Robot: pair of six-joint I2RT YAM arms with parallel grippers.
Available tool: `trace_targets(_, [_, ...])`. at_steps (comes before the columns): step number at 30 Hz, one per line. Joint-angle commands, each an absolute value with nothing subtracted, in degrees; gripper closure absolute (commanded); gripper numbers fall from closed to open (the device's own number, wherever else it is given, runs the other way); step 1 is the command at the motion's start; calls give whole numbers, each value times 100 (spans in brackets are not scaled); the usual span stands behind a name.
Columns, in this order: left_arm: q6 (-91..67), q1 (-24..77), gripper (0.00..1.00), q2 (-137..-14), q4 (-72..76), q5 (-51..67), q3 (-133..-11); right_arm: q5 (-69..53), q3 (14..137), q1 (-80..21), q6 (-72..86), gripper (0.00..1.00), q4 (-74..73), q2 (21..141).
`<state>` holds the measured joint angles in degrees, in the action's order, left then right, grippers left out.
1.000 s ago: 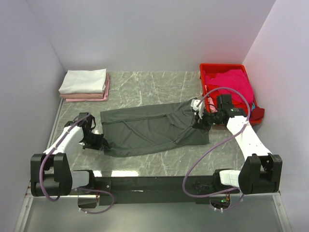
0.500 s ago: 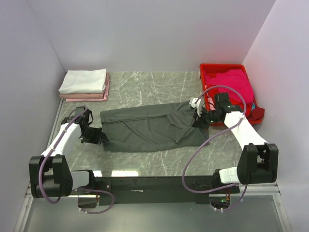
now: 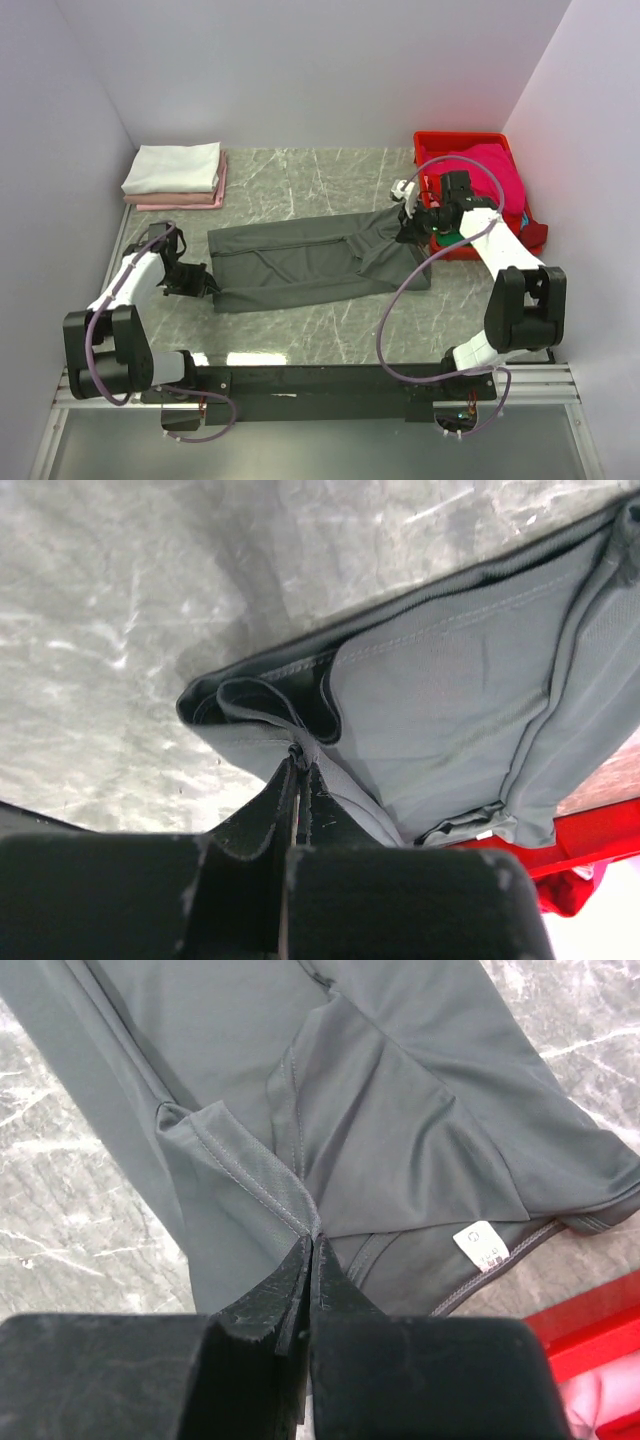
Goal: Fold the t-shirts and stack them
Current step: Fold the tshirt
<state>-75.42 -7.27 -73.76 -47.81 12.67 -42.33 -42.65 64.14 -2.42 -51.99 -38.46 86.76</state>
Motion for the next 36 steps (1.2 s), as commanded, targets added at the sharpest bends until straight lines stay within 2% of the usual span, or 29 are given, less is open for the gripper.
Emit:
trace_targets(1, [-7321,-765,99,-7566,-4509,1371,-4315,-4210,6741,-281,-5001,100,-3674,8868])
trace_targets(36, [-6803,-782,99,-8771,-4184,1063,-5168,-3542,7594,-369,-4456,100,-3331,9914])
